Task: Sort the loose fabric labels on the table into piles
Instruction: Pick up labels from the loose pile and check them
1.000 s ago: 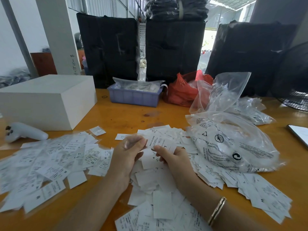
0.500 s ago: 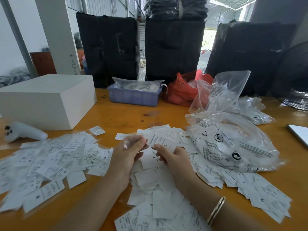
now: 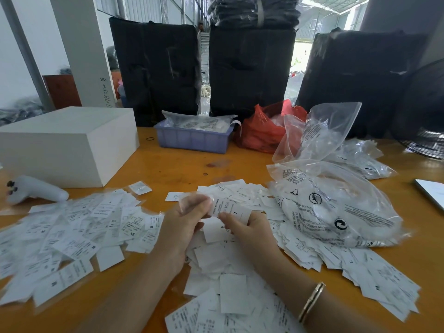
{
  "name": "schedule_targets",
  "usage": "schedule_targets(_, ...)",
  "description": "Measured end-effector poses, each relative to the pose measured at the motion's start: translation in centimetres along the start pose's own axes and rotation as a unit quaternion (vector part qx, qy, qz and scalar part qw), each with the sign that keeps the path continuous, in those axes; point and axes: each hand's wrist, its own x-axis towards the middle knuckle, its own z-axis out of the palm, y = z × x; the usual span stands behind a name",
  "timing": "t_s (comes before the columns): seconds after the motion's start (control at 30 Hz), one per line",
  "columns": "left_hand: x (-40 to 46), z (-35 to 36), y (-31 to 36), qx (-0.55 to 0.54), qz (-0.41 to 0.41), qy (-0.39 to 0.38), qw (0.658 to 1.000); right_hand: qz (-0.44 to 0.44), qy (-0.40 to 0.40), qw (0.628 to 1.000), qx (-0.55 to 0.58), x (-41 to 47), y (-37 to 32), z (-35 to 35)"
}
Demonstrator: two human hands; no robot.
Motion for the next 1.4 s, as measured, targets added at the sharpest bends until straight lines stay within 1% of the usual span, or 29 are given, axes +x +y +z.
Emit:
schedule_targets(0.17,-0.1,0.1,0.1,-0.040,-0.023,0.009,0.999,0.008,-0.014,0.999,-0.036,0.1,0.1,0.2)
schedule_targets(0.27,0.0,0.1,0.0,-0.019,-0.017,0.000,1.000,-0.010,-0.011,0.999,-0.042,0.1,0.2,0.1)
schedule_targets(0.37,0.0,0.2,0.0,-0.009,-0.016,-0.009,1.000,-0.018,-0.004,1.000,-0.020,0.1,0.2,0.0)
schedule_targets(0.47,-0.1,0.3,0.1,-0.019,-0.030,-0.004,0.999,-0.006,0.001,1.000,0.003,0.2,0.2,-0.1)
schedule_targets(0.6,0.1,0.3,0.0,-0.006,-0.033,-0.001,0.999,-0.006,0.008,1.000,0.017,0.3,0.2,-0.2)
schedule_targets(0.77,0.0,0.4,0.0,0.011,-0.042,-0.009,0.999,-0.005,-0.016,0.999,-0.051,0.0,0.2,0.2)
schedule_targets(0.83,-0.1,0.4,0.0,0.026,-0.034,-0.020,0.999,-0.016,-0.020,0.998,-0.060,0.0,0.2,0.3)
schedule_targets(0.9,-0.2,0.4,0.1,0.035,-0.026,-0.027,0.999,-0.029,-0.017,0.999,-0.023,0.0,0.0,0.1)
schedule_targets(1.0,-0.1,0.2,0.3,-0.007,-0.024,-0.035,0.999,-0.037,0.019,0.998,0.055,0.2,0.1,-0.3)
schedule_targets(1.03,-0.1,0.1,0.3,-0.009,-0.018,-0.038,0.999,-0.040,0.028,0.997,0.058,0.2,0.1,-0.4)
schedule_targets(1.1,-0.3,0.2,0.2,0.028,0.002,-0.039,0.999,-0.051,0.021,0.998,0.038,0.2,0.1,-0.3)
schedule_targets(1.17,-0.5,0.5,-0.1,0.080,0.019,-0.014,0.997,-0.060,0.003,0.998,0.014,0.2,0.2,-0.2)
schedule_targets(1.2,-0.6,0.6,-0.2,0.085,0.019,-0.002,0.996,-0.063,-0.001,0.998,0.011,0.2,0.2,-0.2)
schedule_targets(1.27,-0.4,0.6,-0.3,0.066,0.009,-0.004,0.998,-0.060,0.009,0.998,0.029,0.2,0.2,-0.4)
schedule_targets(1.33,-0.3,0.5,0.0,0.020,0.000,-0.036,0.999,-0.042,0.028,0.996,0.075,0.3,0.2,-0.6)
schedule_targets(1.4,-0.4,0.4,0.2,0.007,0.014,-0.061,0.998,-0.022,0.042,0.993,0.105,0.4,0.1,-0.8)
